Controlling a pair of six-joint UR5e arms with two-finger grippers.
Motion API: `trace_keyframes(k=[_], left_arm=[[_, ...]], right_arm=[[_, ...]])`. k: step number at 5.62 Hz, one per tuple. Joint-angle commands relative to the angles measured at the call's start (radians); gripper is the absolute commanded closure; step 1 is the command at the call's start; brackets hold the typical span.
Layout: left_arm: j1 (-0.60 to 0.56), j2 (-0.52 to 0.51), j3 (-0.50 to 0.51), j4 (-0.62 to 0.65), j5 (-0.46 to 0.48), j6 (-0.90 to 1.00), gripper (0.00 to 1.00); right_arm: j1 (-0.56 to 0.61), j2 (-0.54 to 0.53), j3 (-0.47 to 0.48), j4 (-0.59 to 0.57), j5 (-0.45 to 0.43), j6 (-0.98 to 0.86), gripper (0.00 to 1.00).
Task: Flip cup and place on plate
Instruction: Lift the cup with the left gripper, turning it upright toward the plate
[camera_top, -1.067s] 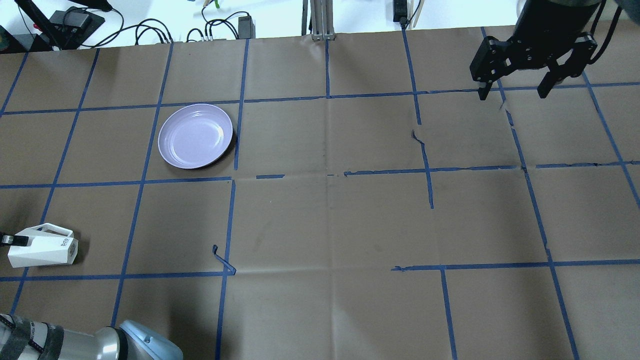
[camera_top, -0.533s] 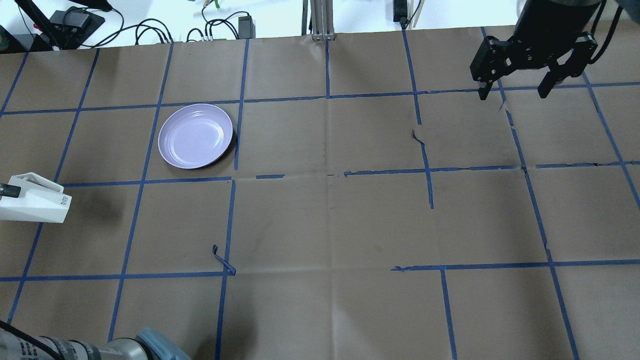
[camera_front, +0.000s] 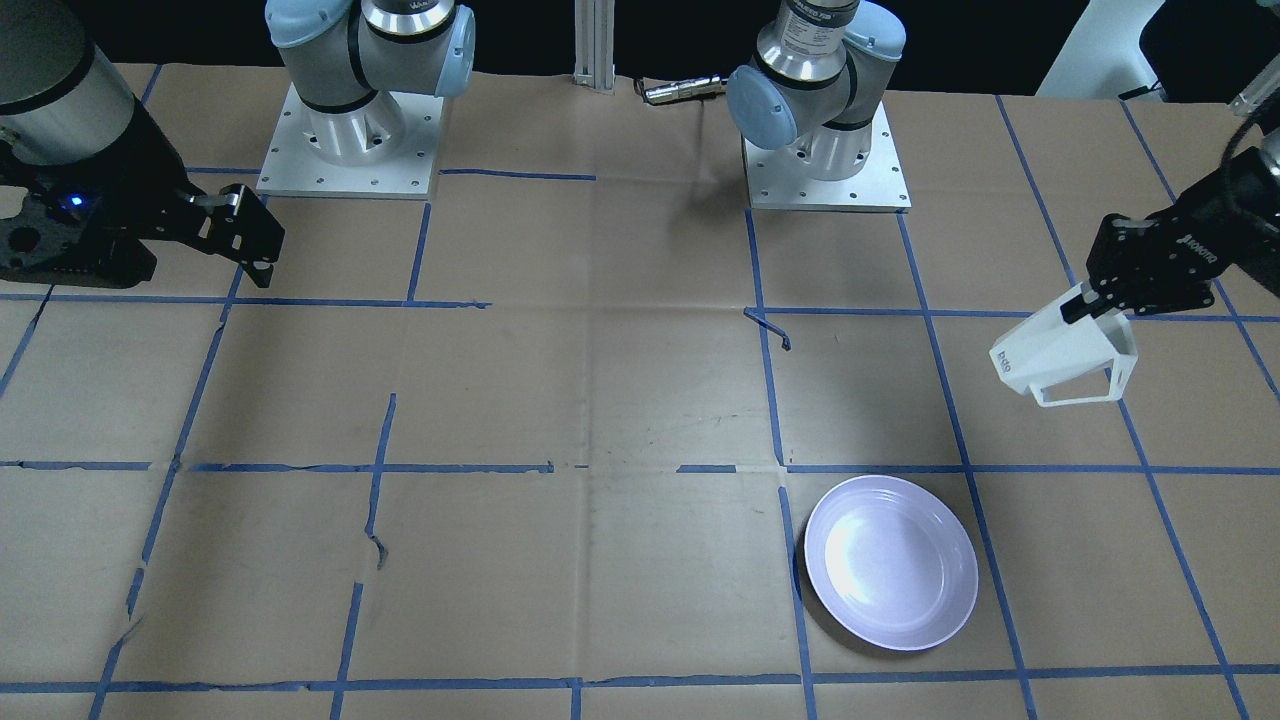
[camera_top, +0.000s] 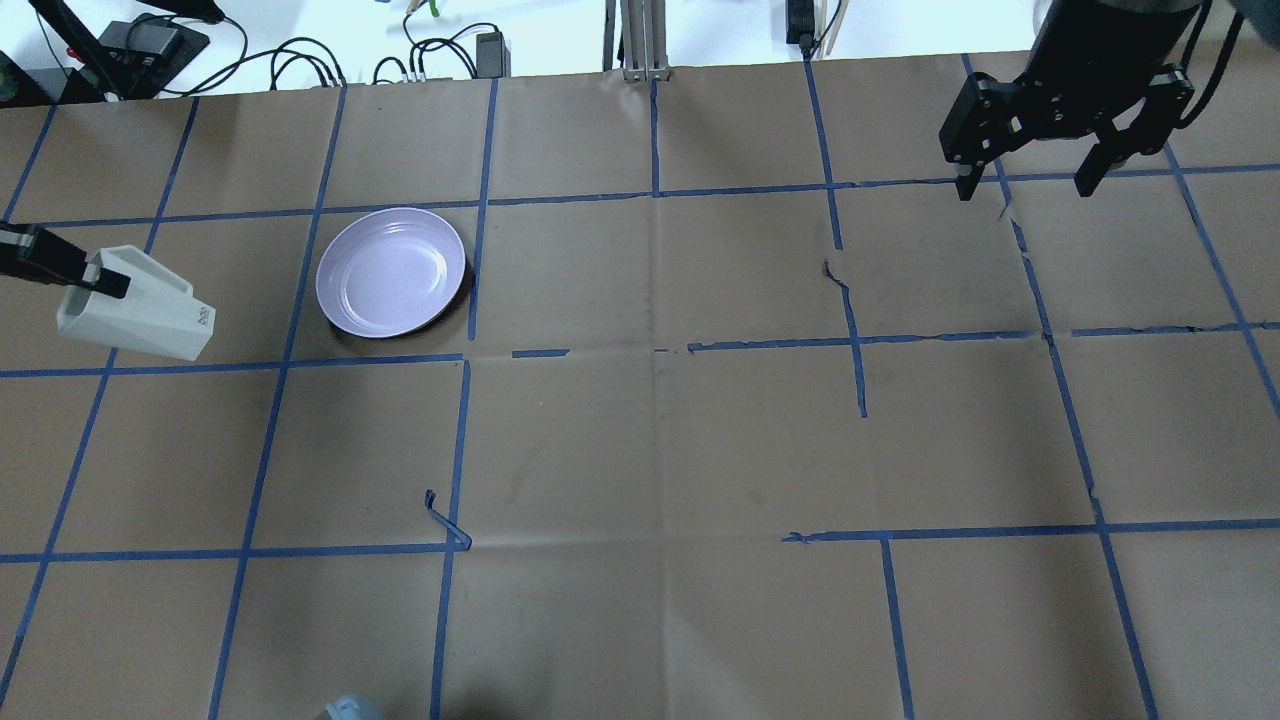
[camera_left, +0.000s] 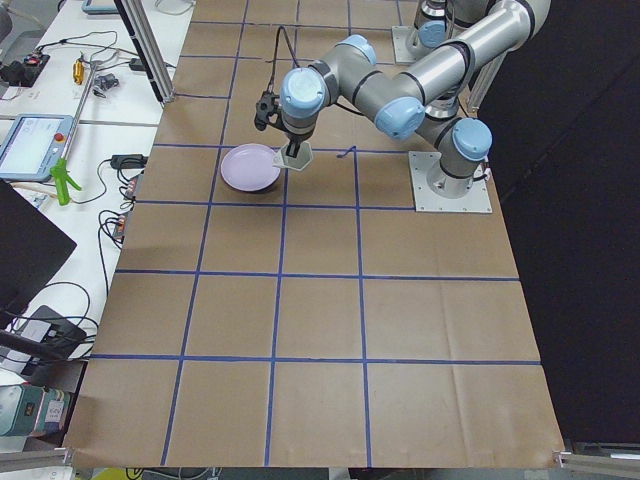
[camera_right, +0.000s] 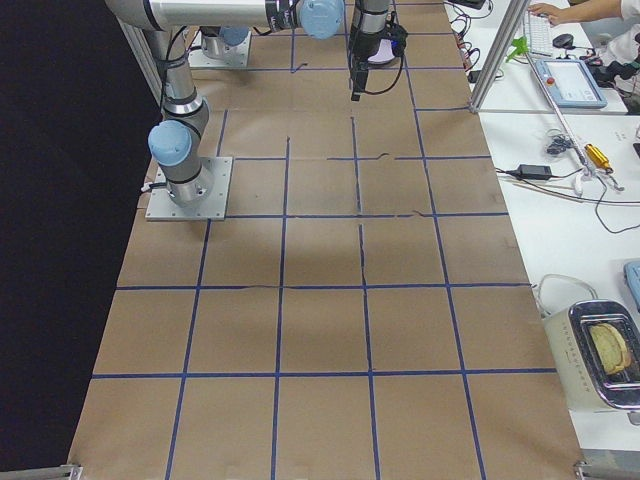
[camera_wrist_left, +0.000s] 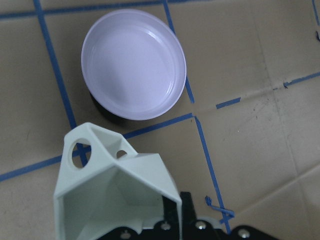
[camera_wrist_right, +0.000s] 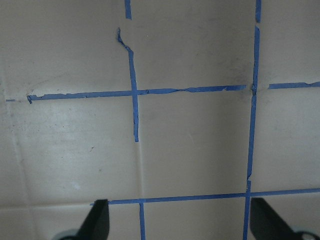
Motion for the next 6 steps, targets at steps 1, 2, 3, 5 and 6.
trace_keyframes(k=[1,2,3,5,6], left_arm=[[-0.231,-0.086,-0.021,0.308,0.137,-0.132,0.99],[-0.313,-0.158,-0.019,0.417,0.198,-0.134,0.99],[-0.375,-0.212,-0.019,0.48,0.265,-0.137,1.0],[-0.456,-0.28,-0.039,0.557,0.376,-0.153,0.99],[-0.467,-0.3,-0.072,0.64,0.378,-0.154,0.99]], right_arm=[[0.0,0.0,0.0,0.0,0.0,0.0,0.0],[0.0,0.0,0.0,0.0,0.0,0.0,0.0],[0.0,0.0,0.0,0.0,0.0,0.0,0.0],[0.0,0.0,0.0,0.0,0.0,0.0,0.0],[0.0,0.0,0.0,0.0,0.0,0.0,0.0]])
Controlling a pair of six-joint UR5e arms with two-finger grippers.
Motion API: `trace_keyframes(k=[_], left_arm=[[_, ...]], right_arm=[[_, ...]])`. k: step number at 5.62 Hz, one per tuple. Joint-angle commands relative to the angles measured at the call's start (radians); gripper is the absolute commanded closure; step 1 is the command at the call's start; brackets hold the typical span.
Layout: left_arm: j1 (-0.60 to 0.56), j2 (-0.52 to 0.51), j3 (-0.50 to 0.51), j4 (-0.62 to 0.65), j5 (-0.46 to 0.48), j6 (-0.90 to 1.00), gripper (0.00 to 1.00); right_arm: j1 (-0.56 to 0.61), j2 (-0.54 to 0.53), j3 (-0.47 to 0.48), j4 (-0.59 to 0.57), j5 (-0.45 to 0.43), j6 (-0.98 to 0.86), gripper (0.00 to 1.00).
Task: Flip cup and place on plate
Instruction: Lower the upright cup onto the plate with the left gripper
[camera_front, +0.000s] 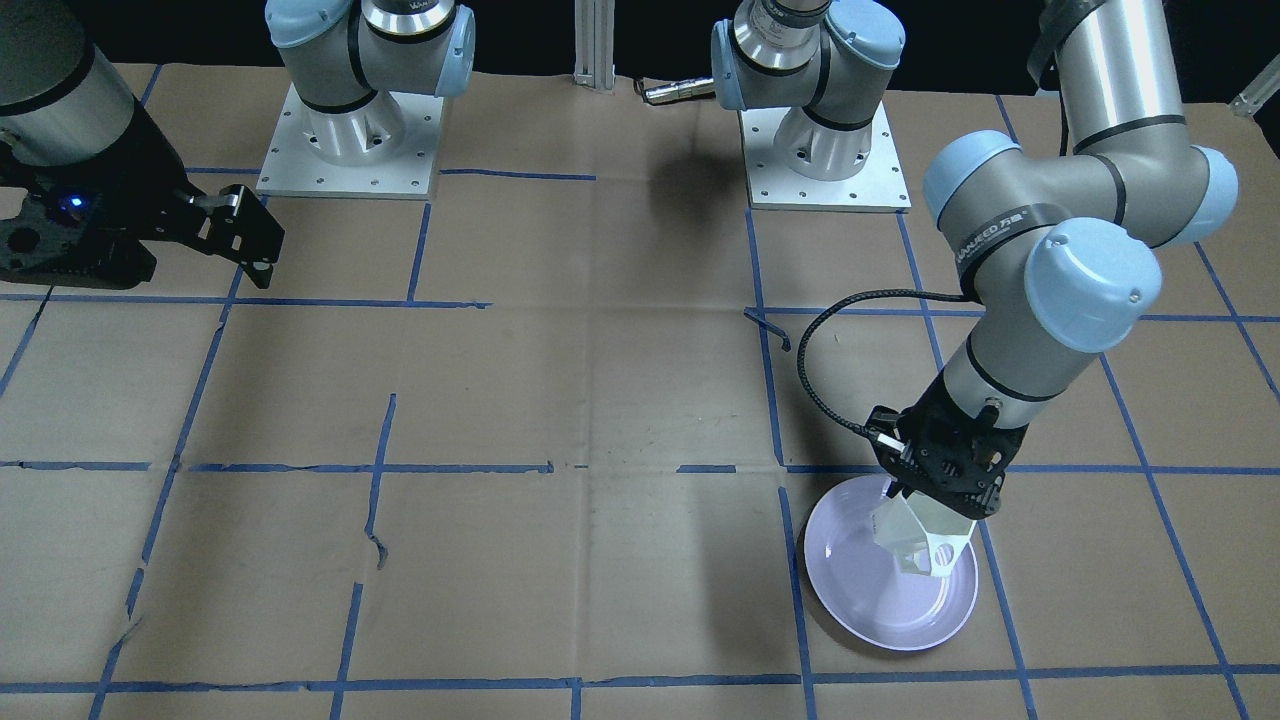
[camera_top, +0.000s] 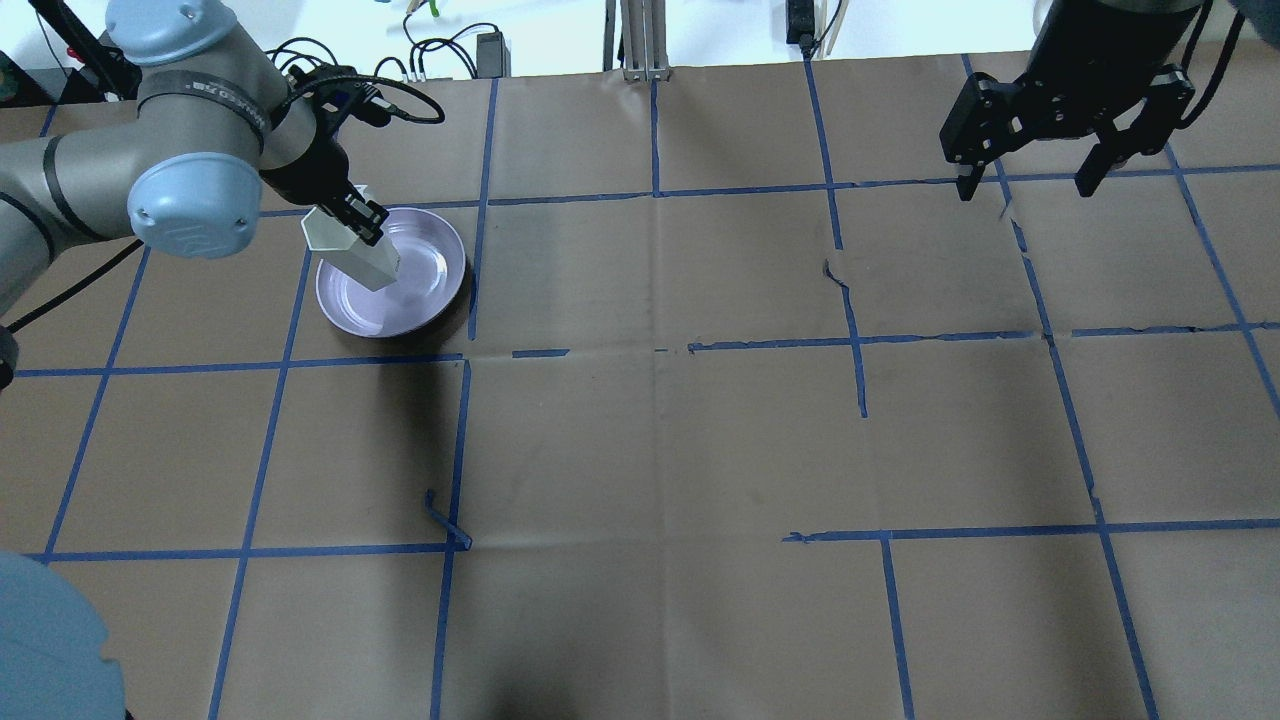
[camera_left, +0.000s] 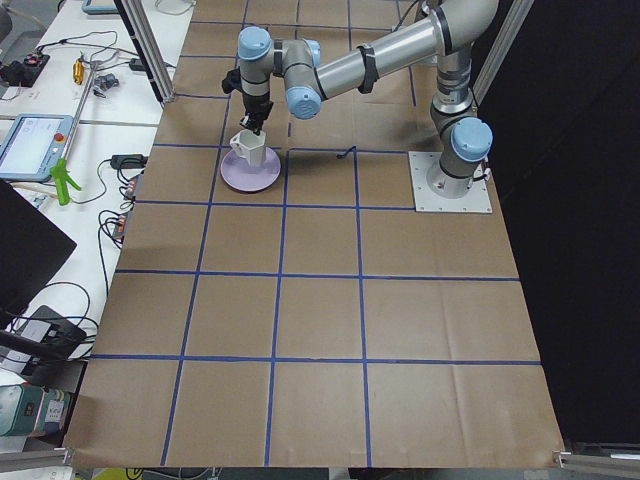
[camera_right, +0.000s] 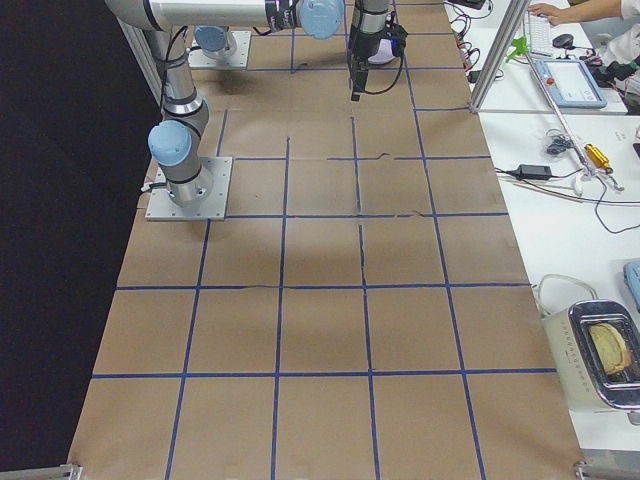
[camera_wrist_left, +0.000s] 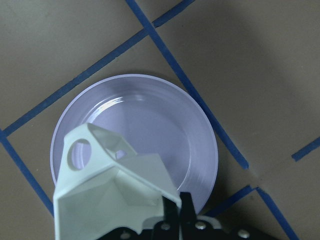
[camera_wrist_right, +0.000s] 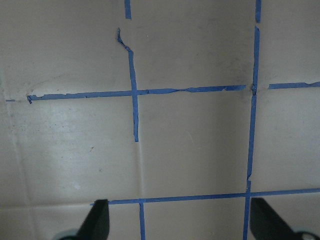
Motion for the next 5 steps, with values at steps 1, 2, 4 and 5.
trace_keyframes(k=[1,2,4,5], left_arm=[[-0.019,-0.037,-0.04,0.102,0.018,-0.004,0.99],[-0.019,-0.045,-0.041,0.104,0.02,-0.004,0.89],[-0.019,-0.054,-0.043,0.101,0.063,-0.018,0.02],[-0.017,-0.052,-0.041,0.093,0.064,-0.018,0.01]], right_arm=[[0.0,0.0,0.0,0.0,0.0,0.0,0.0],[0.0,0.0,0.0,0.0,0.0,0.0,0.0],[0.0,0.0,0.0,0.0,0.0,0.0,0.0],[0.0,0.0,0.0,0.0,0.0,0.0,0.0]])
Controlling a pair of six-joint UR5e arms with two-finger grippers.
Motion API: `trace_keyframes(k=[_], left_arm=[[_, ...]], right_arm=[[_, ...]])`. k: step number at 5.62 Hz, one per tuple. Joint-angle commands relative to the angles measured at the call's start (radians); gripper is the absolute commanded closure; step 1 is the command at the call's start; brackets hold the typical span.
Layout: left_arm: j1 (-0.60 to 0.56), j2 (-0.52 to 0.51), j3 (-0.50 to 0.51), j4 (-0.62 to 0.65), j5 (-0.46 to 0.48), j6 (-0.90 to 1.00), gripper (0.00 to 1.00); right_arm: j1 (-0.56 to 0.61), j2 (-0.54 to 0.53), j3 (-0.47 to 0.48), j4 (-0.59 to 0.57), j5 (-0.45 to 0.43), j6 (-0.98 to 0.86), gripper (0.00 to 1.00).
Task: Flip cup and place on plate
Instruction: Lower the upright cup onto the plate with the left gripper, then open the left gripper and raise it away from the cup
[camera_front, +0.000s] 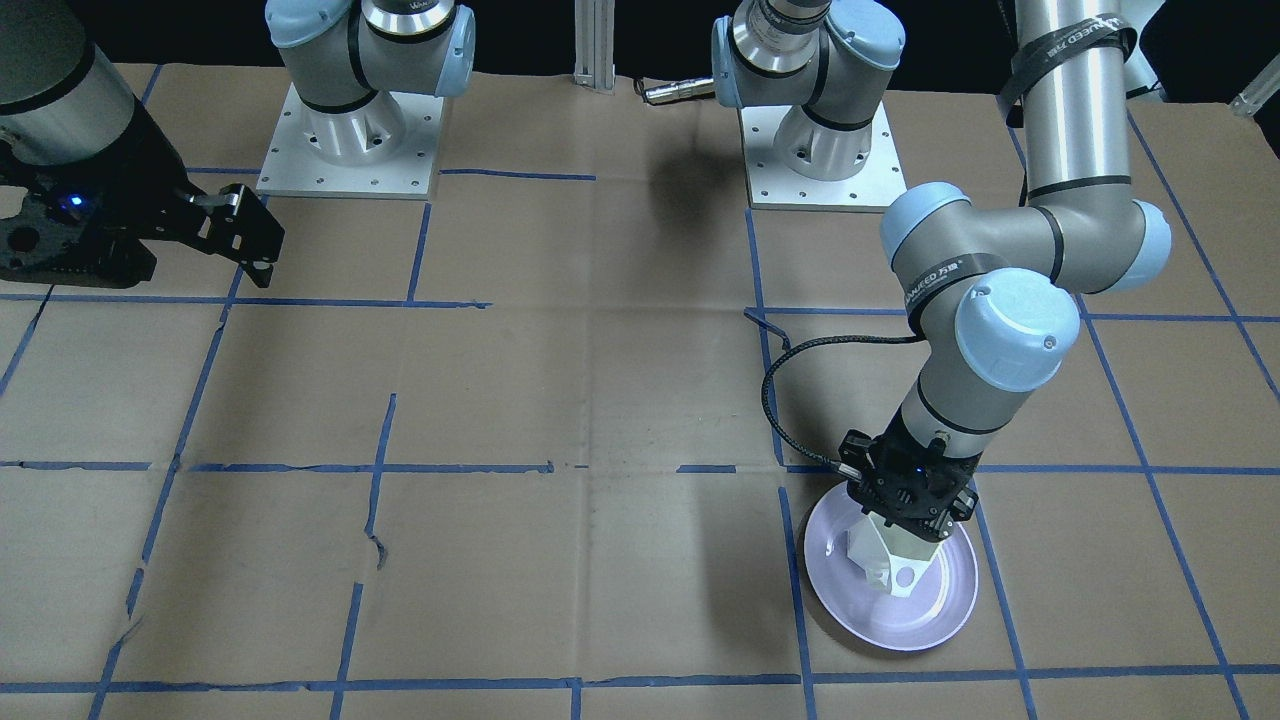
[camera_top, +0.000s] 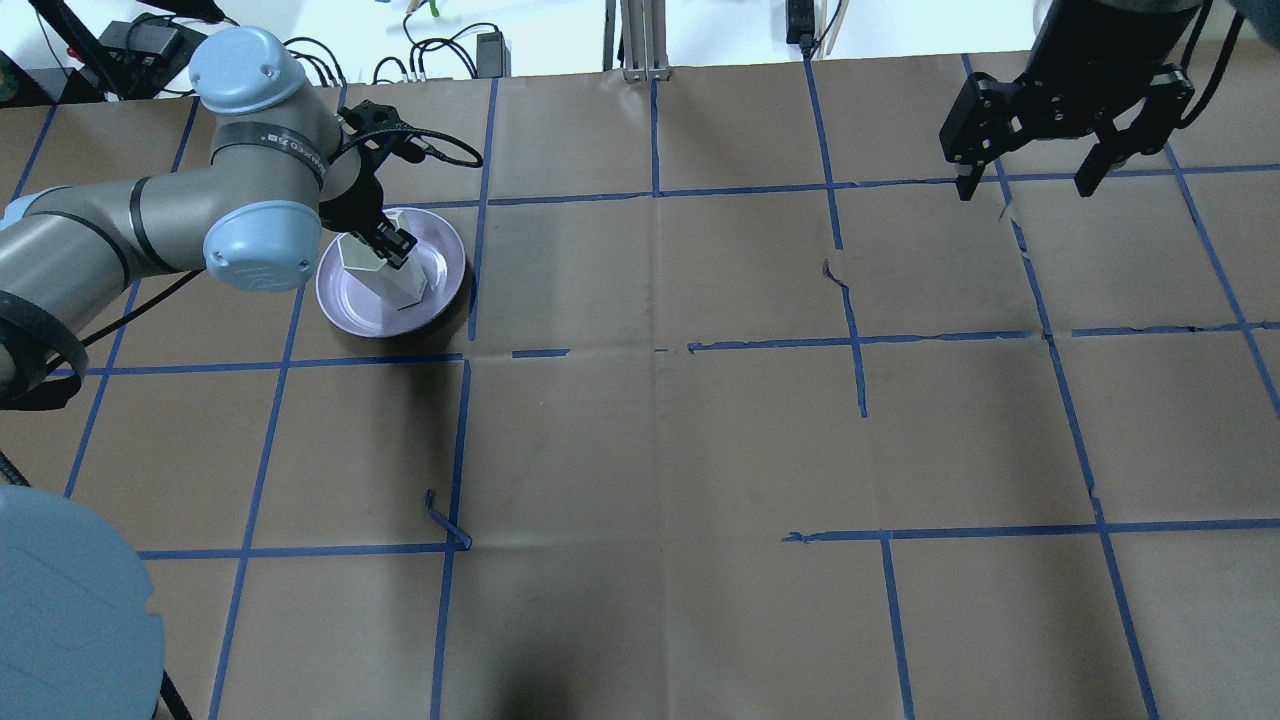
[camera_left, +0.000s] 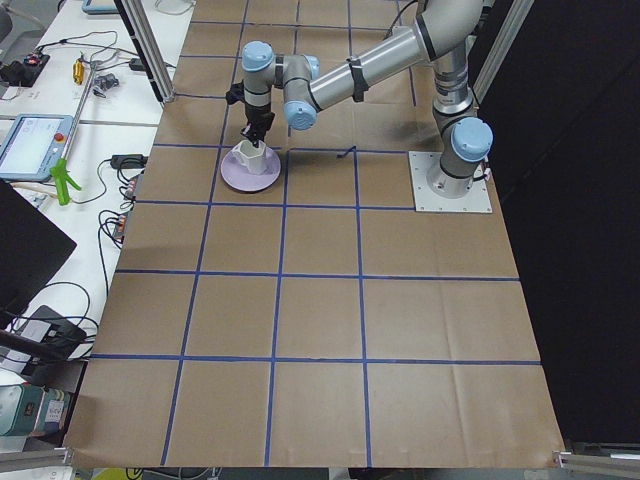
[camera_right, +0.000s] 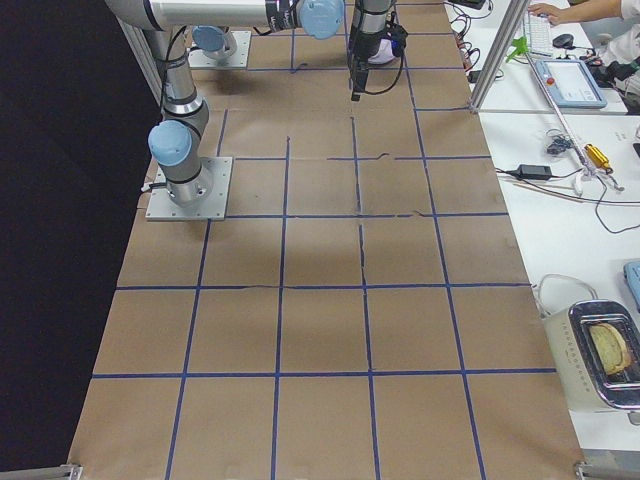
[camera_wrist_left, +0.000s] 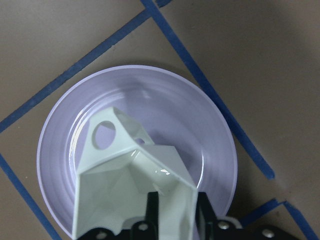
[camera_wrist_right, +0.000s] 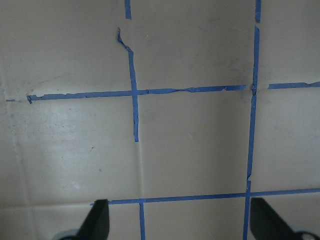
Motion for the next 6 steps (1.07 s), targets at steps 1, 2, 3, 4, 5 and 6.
trace_keyframes(k=[1,2,3,4,5,6], left_arm=[[-0.002,0.019,0.004,-0.012,0.002,-0.046,0.01],[-0.014,0.051,0.034,-0.089,-0.001,-0.18,0.01],[-0.017,0.105,0.069,-0.202,-0.01,-0.345,0.01],[-0.043,0.171,0.124,-0.357,-0.011,-0.415,0.01],[-0.066,0.208,0.205,-0.512,-0.011,-0.556,0.01],[-0.092,0.248,0.262,-0.63,-0.011,-0.61,0.01]], right_arm=[[0.0,0.0,0.0,0.0,0.0,0.0,0.0],[0.0,0.0,0.0,0.0,0.0,0.0,0.0],[0.0,0.0,0.0,0.0,0.0,0.0,0.0],[0.0,0.0,0.0,0.0,0.0,0.0,0.0],[0.0,0.0,0.0,0.0,0.0,0.0,0.0],[0.0,0.0,0.0,0.0,0.0,0.0,0.0]])
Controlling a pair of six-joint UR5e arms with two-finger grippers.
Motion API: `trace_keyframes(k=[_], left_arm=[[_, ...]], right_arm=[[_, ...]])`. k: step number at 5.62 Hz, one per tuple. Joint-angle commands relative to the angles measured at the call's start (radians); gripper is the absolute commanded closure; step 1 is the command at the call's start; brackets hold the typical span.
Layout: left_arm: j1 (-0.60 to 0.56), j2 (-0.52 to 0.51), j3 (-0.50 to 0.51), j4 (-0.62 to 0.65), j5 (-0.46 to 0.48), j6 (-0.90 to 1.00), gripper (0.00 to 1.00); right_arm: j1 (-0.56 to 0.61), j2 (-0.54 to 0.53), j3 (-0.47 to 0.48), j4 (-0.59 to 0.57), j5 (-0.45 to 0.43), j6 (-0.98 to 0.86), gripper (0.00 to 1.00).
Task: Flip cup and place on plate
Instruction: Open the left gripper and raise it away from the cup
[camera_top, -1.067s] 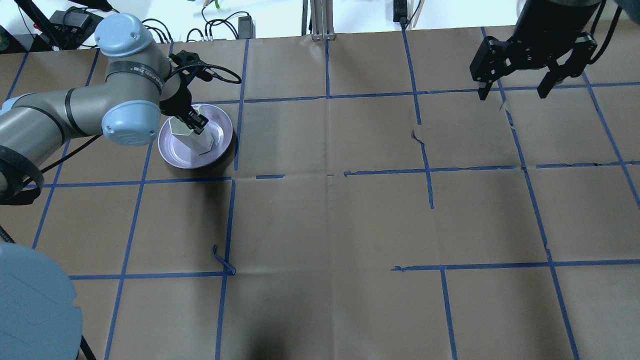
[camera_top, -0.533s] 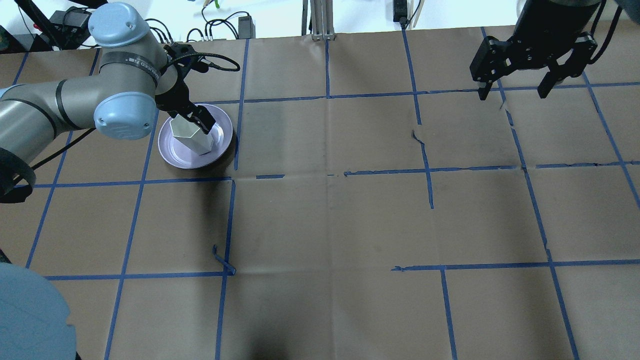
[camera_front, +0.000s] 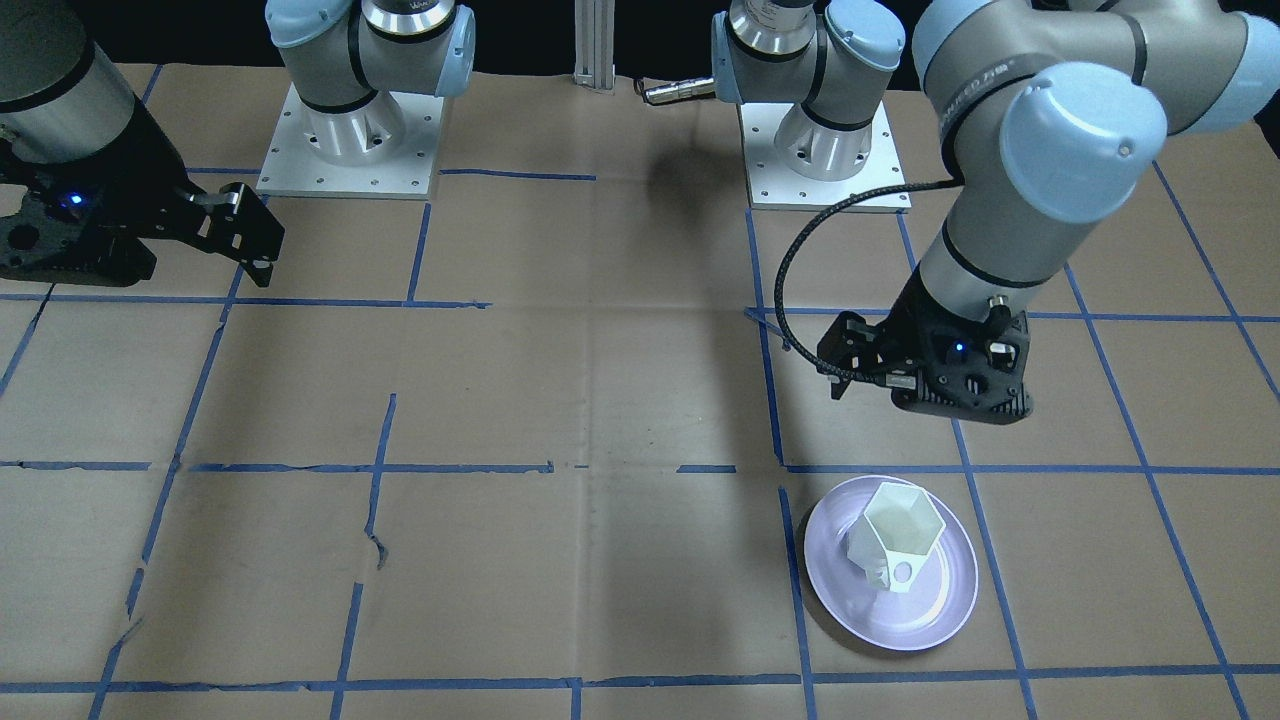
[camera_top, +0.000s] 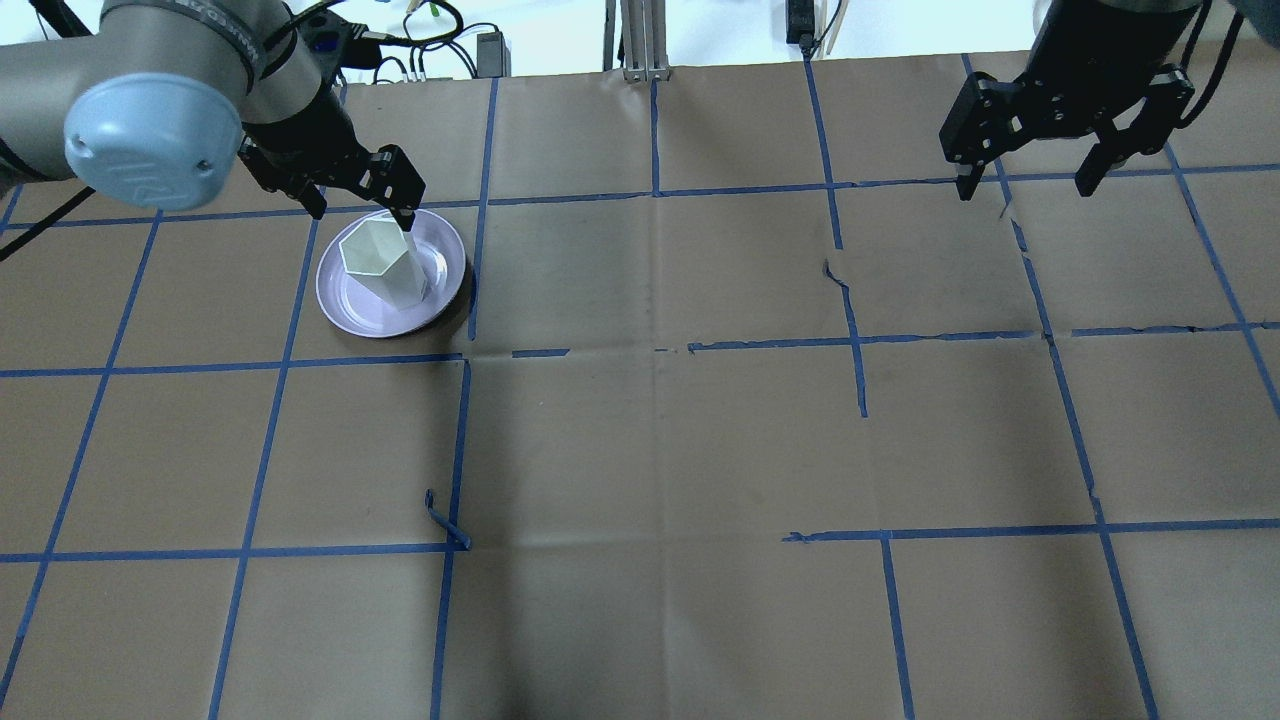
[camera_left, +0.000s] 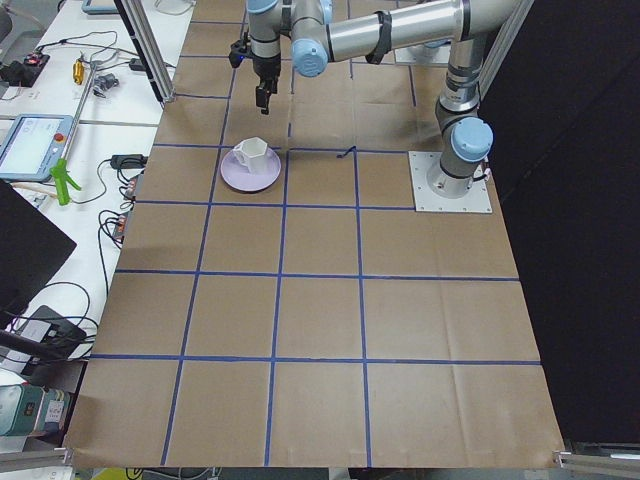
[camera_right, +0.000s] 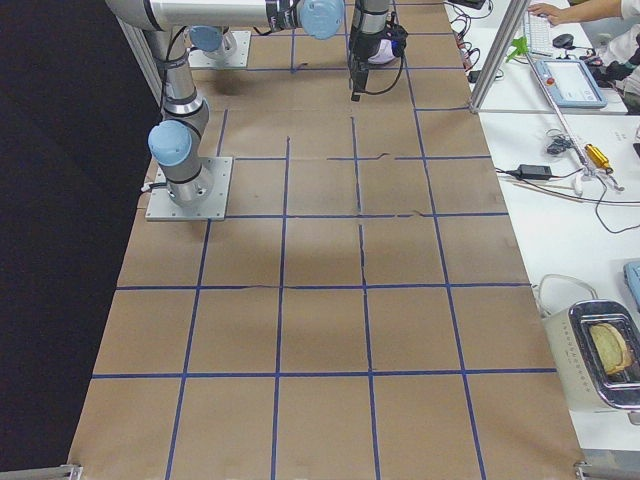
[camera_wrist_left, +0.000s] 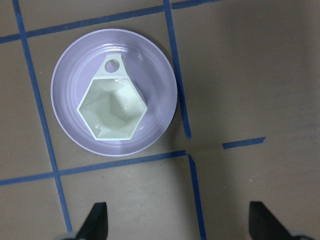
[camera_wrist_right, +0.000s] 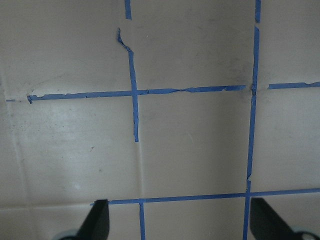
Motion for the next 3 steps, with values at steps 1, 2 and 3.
trace_keyframes(k=[1,2,3], left_arm=[[-0.031,0.083,0.072,-0.196,-0.006,-0.078,0.01],[-0.032,0.105,0.059,-0.204,-0.04,-0.093,0.01],[-0.032,0.13,0.051,-0.204,-0.042,-0.093,0.01]], right_arm=[[0.0,0.0,0.0,0.0,0.0,0.0,0.0],[0.0,0.0,0.0,0.0,0.0,0.0,0.0],[0.0,0.0,0.0,0.0,0.0,0.0,0.0]])
